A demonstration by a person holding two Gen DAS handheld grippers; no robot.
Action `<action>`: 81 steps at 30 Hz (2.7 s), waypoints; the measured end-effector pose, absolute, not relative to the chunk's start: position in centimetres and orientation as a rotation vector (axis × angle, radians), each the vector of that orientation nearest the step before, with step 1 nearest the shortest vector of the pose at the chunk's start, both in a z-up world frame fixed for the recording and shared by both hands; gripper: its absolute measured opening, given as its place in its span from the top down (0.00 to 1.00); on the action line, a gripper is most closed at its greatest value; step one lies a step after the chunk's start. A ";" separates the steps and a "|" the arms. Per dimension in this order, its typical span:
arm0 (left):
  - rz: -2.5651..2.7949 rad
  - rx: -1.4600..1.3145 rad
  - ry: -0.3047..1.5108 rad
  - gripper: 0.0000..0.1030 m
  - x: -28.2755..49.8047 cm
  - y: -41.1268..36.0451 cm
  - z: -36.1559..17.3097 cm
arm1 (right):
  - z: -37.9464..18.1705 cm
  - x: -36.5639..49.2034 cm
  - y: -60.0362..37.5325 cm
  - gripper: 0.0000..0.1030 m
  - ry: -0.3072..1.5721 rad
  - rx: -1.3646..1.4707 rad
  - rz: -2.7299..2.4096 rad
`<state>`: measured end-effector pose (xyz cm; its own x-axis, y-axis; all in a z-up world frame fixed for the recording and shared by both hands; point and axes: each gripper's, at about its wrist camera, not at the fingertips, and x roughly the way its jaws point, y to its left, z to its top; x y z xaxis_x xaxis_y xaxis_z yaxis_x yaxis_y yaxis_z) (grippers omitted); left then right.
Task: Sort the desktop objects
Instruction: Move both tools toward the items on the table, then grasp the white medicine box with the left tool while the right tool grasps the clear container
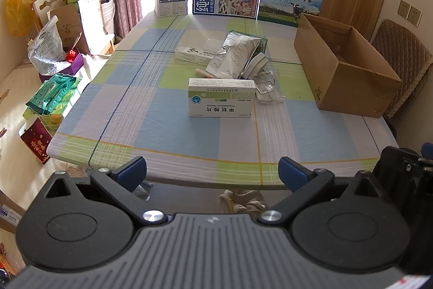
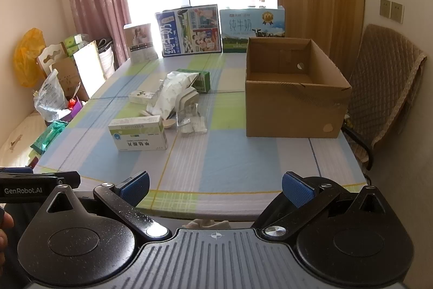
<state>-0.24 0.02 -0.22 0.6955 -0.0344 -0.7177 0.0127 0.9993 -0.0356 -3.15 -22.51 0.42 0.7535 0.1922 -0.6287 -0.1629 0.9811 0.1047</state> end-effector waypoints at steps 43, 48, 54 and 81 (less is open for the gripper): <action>-0.042 -0.027 0.836 0.01 0.4 -0.2 -1.3 | -1.4 -2.2 -22.2 0.02 0.737 0.034 0.211; -0.060 -0.025 0.845 0.01 0.8 -0.3 -1.8 | -1.6 -1.6 -22.0 0.02 0.744 0.029 0.232; -0.075 -0.040 0.854 0.01 1.6 0.4 -2.3 | -2.2 -0.9 -21.5 0.02 0.750 0.008 0.252; -0.261 0.059 0.847 0.01 8.8 1.6 -2.7 | -6.0 6.6 -21.0 0.02 0.837 0.008 0.276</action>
<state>8.83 1.64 -2.70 0.6326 -0.2045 -0.7470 0.2511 0.9666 -0.0519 6.65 -21.05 -6.05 0.6361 0.2447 -0.7318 -0.2382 0.9643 0.1155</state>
